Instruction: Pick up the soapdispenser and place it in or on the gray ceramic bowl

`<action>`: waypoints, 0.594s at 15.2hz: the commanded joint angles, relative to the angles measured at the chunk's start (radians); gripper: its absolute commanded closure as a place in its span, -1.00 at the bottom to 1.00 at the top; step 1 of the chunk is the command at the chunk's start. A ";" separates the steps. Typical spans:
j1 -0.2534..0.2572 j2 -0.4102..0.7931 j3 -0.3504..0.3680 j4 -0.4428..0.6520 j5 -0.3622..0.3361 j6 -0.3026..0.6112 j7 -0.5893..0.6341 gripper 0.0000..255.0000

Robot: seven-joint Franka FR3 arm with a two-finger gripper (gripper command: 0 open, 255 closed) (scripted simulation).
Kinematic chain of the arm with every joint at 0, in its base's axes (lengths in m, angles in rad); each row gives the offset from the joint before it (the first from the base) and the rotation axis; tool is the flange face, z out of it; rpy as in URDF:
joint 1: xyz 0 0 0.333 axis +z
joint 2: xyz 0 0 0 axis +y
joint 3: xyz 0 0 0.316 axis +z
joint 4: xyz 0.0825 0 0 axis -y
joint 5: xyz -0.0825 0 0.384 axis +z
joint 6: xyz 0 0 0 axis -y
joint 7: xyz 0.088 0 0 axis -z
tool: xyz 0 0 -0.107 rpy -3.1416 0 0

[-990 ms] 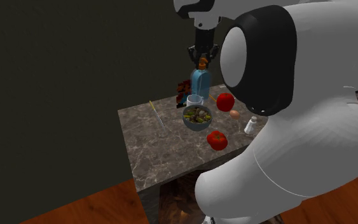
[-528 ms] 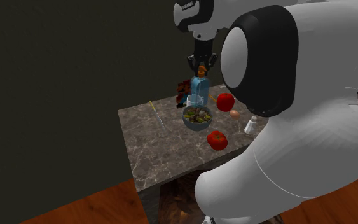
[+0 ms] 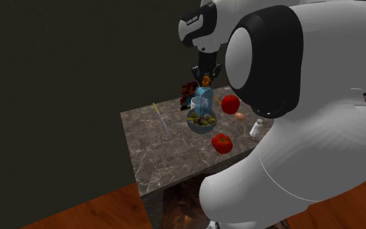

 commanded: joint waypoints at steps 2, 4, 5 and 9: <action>0.001 0.002 0.002 -0.014 0.000 0.017 0.003 1.00; 0.001 0.002 0.002 -0.014 0.000 0.017 0.003 1.00; 0.001 0.002 0.002 -0.014 0.000 0.017 0.003 1.00; 0.001 0.002 0.002 -0.014 0.000 0.017 0.003 -1.00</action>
